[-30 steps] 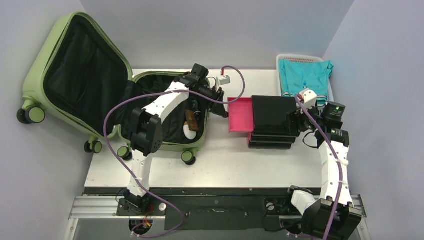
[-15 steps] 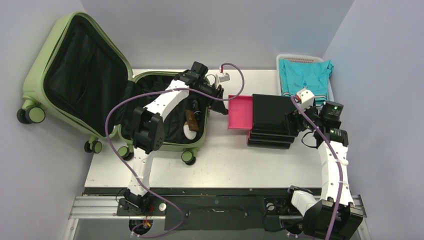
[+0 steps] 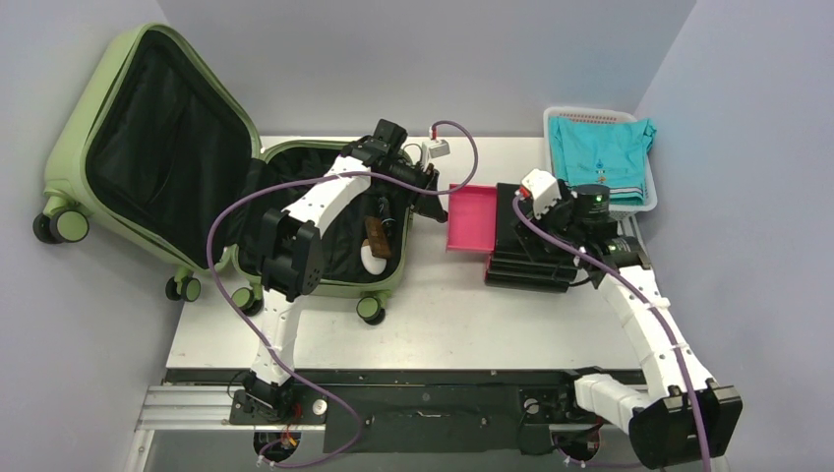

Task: Open, take out, and arrange the luggage
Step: Open the drawer in the storage box.

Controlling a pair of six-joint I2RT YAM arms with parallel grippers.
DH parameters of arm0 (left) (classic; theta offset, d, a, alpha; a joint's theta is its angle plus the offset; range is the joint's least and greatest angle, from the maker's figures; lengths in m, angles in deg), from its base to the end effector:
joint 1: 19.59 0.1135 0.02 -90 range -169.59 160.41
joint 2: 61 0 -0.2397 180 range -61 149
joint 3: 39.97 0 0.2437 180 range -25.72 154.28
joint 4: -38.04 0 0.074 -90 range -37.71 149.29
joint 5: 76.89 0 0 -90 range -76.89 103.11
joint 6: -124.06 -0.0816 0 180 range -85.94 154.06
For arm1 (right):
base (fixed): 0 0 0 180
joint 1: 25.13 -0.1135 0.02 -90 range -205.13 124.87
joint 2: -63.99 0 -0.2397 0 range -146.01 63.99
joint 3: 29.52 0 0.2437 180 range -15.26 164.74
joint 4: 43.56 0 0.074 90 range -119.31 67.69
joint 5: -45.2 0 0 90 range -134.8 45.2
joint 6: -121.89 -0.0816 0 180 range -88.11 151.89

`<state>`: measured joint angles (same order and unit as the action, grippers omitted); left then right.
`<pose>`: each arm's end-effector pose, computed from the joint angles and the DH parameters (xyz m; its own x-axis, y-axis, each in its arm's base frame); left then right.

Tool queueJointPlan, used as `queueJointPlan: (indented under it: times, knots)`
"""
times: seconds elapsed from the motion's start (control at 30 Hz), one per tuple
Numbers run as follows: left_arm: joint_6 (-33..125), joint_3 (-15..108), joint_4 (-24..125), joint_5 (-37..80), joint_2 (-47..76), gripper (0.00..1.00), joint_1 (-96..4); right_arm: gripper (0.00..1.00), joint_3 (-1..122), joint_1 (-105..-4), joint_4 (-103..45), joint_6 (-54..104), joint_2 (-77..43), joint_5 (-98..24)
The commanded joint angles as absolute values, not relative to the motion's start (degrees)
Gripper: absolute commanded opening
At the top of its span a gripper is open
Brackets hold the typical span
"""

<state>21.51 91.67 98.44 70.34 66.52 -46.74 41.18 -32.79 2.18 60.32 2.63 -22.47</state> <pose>0.3910 -0.2776 0.2228 -0.5785 0.4289 -0.6938 0.8073 0.1797 -0.5620 0.2594 0.0662 0.2747 -0.3142 -0.4866 -0.8152 -0.6550 0.7327 -0.1849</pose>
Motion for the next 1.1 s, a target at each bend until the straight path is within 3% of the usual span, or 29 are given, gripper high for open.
queueJointPlan:
  times: [0.0,0.53,1.07]
  knots:
    - [23.6,95.1,93.5,72.8,65.8,0.33,-45.3,0.80,43.6,-38.9,-2.0,57.4,0.9,-30.4]
    - [25.7,94.7,91.4,74.3,65.5,0.32,-45.3,0.80,45.9,-50.3,-3.8,56.9,-5.1,-41.3]
    - [28.5,90.0,86.2,72.3,64.3,0.27,-45.4,0.80,42.5,-52.7,-0.6,61.1,-2.1,-48.3]
